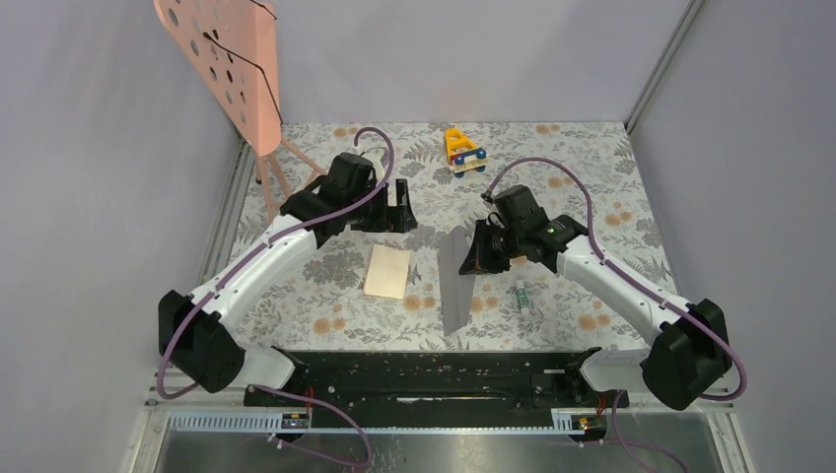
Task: Place the letter into the envelope and seal it
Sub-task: Place the letter at the center of the board, then adjust the envelope.
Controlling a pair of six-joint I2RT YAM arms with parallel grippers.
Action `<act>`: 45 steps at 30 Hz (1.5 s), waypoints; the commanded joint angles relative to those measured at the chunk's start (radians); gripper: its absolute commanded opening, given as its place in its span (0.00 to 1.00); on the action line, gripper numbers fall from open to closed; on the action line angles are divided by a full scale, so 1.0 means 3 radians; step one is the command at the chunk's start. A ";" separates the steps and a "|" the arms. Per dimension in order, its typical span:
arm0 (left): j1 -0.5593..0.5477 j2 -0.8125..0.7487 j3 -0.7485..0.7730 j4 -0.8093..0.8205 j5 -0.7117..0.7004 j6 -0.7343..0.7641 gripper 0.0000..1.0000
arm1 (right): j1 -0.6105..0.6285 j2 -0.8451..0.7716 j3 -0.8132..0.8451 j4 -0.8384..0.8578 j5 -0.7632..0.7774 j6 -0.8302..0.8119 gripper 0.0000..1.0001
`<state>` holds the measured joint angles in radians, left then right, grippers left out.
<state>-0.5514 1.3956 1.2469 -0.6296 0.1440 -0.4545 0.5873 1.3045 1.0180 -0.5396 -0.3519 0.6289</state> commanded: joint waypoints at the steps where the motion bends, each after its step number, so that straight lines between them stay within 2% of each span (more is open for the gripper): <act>1: -0.0079 -0.0097 0.0024 0.0330 0.0110 -0.0056 0.86 | -0.0025 -0.0069 0.0118 0.0116 -0.0108 0.0022 0.00; 6: -0.0084 0.0000 -0.0161 0.0786 0.0938 -0.0226 0.86 | -0.0025 -0.0114 0.0072 0.0282 -0.0276 0.0043 0.00; 10: -0.0089 -0.0002 -0.0408 0.1212 0.1101 -0.0321 0.87 | -0.0025 -0.0148 0.0026 0.0318 -0.0328 0.0034 0.00; 16: -0.0116 0.0288 -0.0449 0.1312 0.1236 -0.0462 0.94 | -0.0038 0.0004 0.0096 -0.0043 -0.0166 0.0071 0.00; 19: -0.0135 0.0367 -0.0500 0.1398 0.1498 -0.0485 0.95 | -0.0052 -0.0053 0.0109 -0.0047 -0.0208 0.0110 0.00; 25: -0.0049 0.0154 -0.0860 0.1904 0.1886 -0.0604 0.99 | -0.0124 -0.0467 -0.0051 0.0720 -0.0711 0.0273 0.00; 31: 0.0267 -0.0271 -0.1160 0.2212 0.2200 -0.0764 0.99 | -0.0250 -0.0686 -0.0076 0.1047 -0.0962 0.0368 0.00; 37: 0.0411 -0.0387 -0.1463 0.3056 0.2917 -0.1324 0.99 | -0.0356 -0.0737 -0.0248 0.1541 -0.1243 0.0633 0.00; 42: 0.0412 -0.0383 -0.1634 0.3806 0.3198 -0.1769 0.99 | -0.0403 -0.0752 -0.0327 0.1717 -0.1284 0.0726 0.00; 45: 0.0414 -0.0356 -0.1629 0.3886 0.3254 -0.1805 0.98 | -0.0411 -0.0747 -0.0356 0.1763 -0.1306 0.0776 0.00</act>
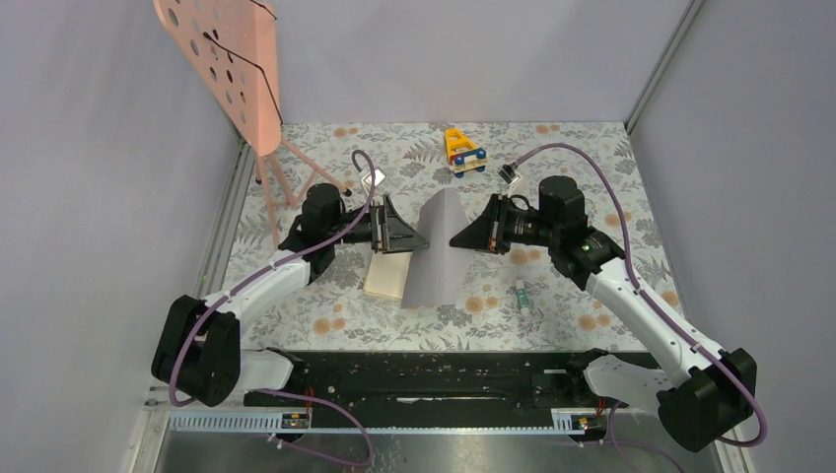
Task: Place the letter into the envelope and seal it
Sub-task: Adjust the envelope.
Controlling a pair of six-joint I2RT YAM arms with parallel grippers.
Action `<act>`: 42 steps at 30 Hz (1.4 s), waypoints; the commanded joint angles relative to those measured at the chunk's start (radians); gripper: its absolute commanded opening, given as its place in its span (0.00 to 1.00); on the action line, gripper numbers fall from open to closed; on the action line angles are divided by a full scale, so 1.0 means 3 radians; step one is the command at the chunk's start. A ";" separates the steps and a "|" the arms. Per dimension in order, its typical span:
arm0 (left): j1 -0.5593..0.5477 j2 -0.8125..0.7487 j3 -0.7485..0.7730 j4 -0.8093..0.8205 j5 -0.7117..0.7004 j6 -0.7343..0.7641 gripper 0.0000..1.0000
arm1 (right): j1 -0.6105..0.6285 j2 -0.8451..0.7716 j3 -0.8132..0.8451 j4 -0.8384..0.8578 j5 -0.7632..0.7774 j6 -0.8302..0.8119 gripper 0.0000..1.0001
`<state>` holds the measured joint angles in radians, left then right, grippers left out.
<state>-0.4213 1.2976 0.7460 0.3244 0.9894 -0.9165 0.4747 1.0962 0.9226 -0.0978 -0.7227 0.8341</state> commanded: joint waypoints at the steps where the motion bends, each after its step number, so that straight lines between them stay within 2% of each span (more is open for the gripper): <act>1: -0.0022 -0.0012 0.0046 0.0705 0.0446 -0.0264 0.97 | -0.0036 -0.0050 -0.0051 0.0380 -0.0080 0.0115 0.00; 6: -0.0022 0.0048 0.0017 0.0867 0.0466 -0.0384 0.92 | -0.0050 -0.0051 -0.0069 0.0444 -0.0073 0.0139 0.00; 11: 0.0033 0.0052 0.0054 0.0442 0.0375 -0.0126 0.97 | -0.0083 -0.0111 -0.0079 0.0442 -0.0090 0.0140 0.00; 20: 0.0165 0.0080 0.0111 0.0326 0.0384 -0.0106 0.98 | -0.0127 -0.0134 -0.0089 0.0402 -0.0091 0.0120 0.00; 26: 0.0163 0.0103 0.0054 0.0600 0.0454 -0.0302 0.96 | -0.0130 -0.0086 -0.0122 0.0532 -0.0116 0.0203 0.00; 39: 0.0164 0.0204 -0.0001 0.0746 0.0457 -0.0369 0.96 | -0.0142 -0.0077 -0.0143 0.0777 -0.0207 0.0376 0.00; 41: 0.0162 0.0222 -0.0004 0.0798 0.0464 -0.0407 0.94 | -0.0146 -0.0073 -0.0176 0.0861 -0.0212 0.0421 0.00; 42: 0.0163 0.0230 -0.0013 0.0863 0.0479 -0.0450 0.89 | -0.0146 -0.0063 -0.0188 0.0867 -0.0206 0.0430 0.00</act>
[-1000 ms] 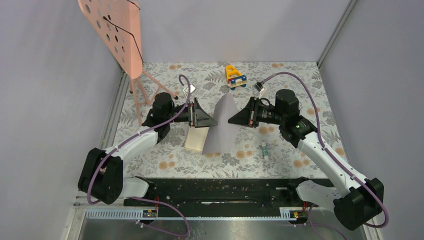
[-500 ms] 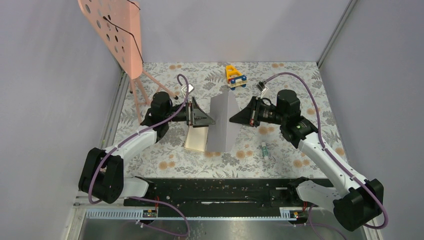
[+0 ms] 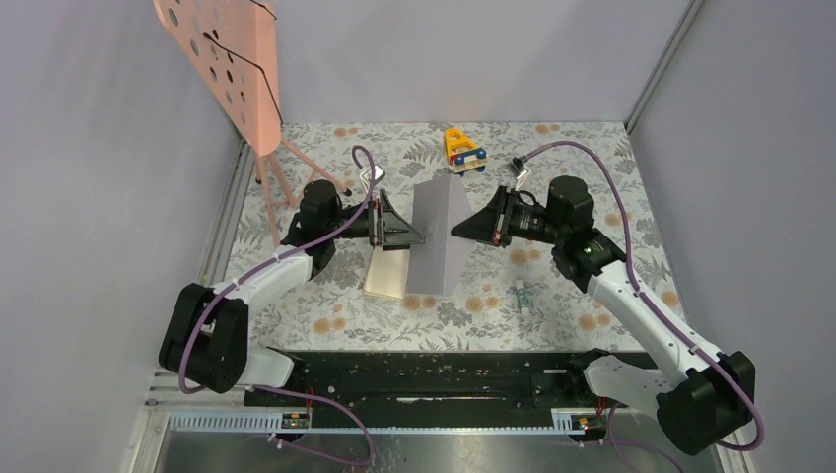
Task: Place the letter into the envelope and seal it
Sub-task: Adjust the envelope.
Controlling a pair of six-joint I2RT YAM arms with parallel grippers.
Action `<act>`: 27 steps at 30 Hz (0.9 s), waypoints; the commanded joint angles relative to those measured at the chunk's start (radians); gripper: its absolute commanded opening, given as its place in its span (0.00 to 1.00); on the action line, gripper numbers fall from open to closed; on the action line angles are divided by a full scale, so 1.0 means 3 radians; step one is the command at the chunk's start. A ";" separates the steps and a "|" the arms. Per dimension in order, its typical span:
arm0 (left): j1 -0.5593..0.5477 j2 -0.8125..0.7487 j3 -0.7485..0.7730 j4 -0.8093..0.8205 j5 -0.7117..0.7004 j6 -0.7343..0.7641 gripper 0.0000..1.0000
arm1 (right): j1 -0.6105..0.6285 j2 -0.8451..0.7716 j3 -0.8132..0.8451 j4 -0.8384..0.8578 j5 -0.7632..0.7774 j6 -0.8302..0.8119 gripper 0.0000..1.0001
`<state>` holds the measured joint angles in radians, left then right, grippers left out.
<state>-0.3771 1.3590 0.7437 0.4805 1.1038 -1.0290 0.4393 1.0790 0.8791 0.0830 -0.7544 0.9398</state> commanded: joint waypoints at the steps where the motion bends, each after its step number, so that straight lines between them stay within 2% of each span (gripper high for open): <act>1: 0.0017 0.0041 -0.0018 0.0441 0.0115 -0.0134 0.82 | -0.0027 0.0012 -0.0056 0.0261 -0.0087 0.0076 0.00; 6: 0.0020 0.0117 -0.0109 0.1035 0.0150 -0.0558 0.37 | -0.0072 0.0168 -0.0249 0.0260 -0.0004 0.0051 0.00; 9: 0.0027 0.0184 -0.0162 0.1417 0.0158 -0.0849 0.25 | -0.0073 0.0217 -0.0341 0.0276 0.0021 0.0047 0.00; 12: 0.0028 0.0263 -0.0194 0.1745 0.0163 -0.1087 0.17 | -0.0079 0.0233 -0.0356 0.0261 0.0034 0.0037 0.00; 13: 0.0028 0.0295 -0.0202 0.1836 0.0172 -0.1142 0.14 | -0.0079 0.0240 -0.0345 0.0263 0.0027 0.0046 0.04; 15: 0.0026 0.0363 -0.0211 0.2074 0.0178 -0.1310 0.09 | -0.0078 0.0259 -0.0333 0.0297 0.0001 0.0084 0.26; 18: 0.0029 0.0499 -0.0224 0.2629 0.0187 -0.1735 0.01 | -0.0076 0.0276 -0.0342 0.0477 -0.0052 0.0188 0.51; 21: 0.0028 0.0675 -0.0210 0.3183 0.0185 -0.2103 0.00 | -0.0075 0.0323 -0.0343 0.0572 -0.0073 0.0234 0.57; 27: 0.0025 0.0619 -0.0183 0.3186 0.0176 -0.2104 0.00 | -0.0072 0.0402 -0.0388 0.0760 -0.0067 0.0353 0.59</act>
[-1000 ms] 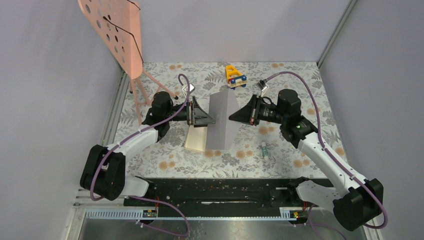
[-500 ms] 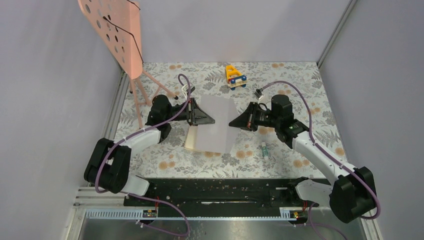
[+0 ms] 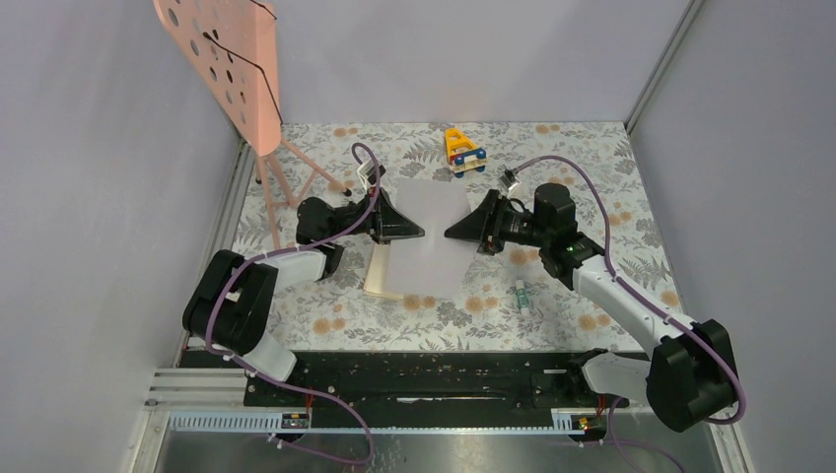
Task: Place the letter into the envelope and seal it
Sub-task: Adjust the envelope.
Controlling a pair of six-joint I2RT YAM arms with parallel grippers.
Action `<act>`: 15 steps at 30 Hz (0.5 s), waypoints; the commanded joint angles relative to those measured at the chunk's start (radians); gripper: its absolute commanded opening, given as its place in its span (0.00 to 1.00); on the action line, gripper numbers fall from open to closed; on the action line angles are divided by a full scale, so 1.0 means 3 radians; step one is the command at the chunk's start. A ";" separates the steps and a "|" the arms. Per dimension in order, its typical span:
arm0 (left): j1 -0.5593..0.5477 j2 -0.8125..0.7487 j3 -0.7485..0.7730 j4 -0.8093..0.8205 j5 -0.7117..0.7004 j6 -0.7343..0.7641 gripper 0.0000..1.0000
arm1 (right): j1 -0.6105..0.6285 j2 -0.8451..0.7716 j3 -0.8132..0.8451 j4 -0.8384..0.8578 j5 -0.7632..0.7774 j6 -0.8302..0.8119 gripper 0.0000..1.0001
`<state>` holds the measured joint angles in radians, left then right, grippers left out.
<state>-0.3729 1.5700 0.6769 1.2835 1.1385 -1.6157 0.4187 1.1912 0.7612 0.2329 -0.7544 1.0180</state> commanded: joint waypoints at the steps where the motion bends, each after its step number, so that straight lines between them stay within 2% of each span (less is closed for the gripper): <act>1: 0.0011 -0.0099 0.0048 0.0507 0.0065 -0.0160 0.00 | -0.0005 0.0027 0.0010 0.0224 -0.0034 0.0070 0.59; 8: 0.0008 -0.0127 0.0111 0.0507 0.0072 -0.0193 0.00 | 0.0044 0.0054 0.0154 0.0004 0.0105 -0.0097 0.57; 15: -0.0009 -0.0150 0.0117 0.0513 0.0071 -0.0198 0.00 | 0.0144 0.0149 0.0183 0.0234 0.0121 0.0024 0.58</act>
<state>-0.3729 1.5696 0.6785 1.3491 1.1427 -1.6745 0.4400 1.2205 0.7769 0.2455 -0.7425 1.0191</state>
